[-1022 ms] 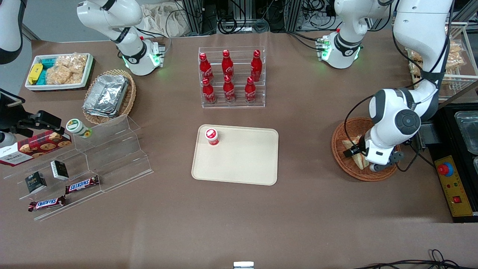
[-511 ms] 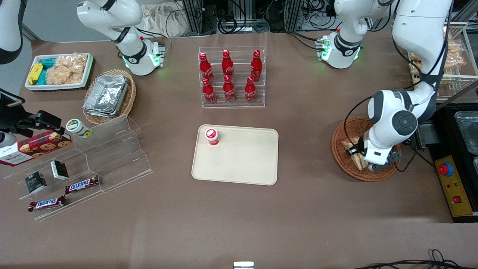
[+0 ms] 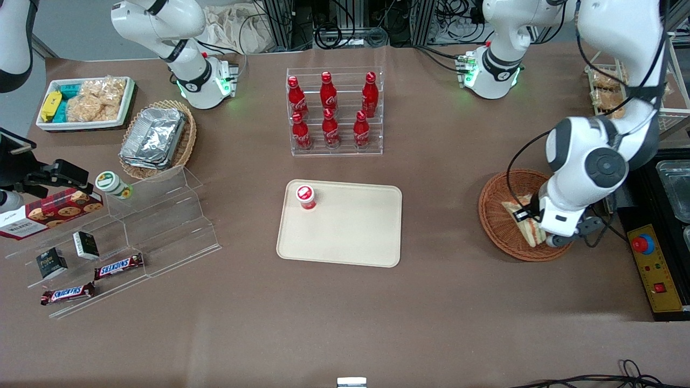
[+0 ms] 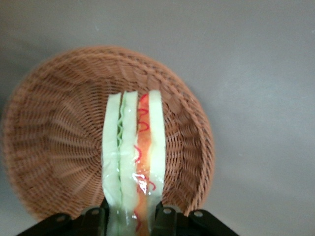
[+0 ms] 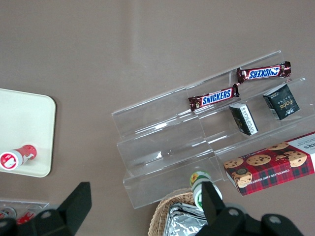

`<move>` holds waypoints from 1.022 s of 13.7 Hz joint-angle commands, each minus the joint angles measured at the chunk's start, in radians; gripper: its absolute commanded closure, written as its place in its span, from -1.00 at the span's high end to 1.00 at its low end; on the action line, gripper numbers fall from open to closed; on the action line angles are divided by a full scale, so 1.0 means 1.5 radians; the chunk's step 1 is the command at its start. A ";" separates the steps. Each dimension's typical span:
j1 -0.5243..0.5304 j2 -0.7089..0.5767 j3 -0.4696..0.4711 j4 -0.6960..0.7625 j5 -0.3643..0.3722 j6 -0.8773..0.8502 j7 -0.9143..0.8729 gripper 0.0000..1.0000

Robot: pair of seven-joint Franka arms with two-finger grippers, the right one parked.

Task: Place sandwich from basket to tray
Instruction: 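Carry the sandwich with the left gripper over to the cream tray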

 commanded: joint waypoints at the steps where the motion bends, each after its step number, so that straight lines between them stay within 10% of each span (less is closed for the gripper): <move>1: -0.007 -0.032 -0.027 0.119 0.011 -0.163 -0.010 -0.37; 7: -0.007 -0.031 -0.135 0.383 -0.001 -0.434 -0.041 -0.37; 14: -0.007 -0.004 -0.346 0.442 -0.009 -0.432 -0.243 -0.37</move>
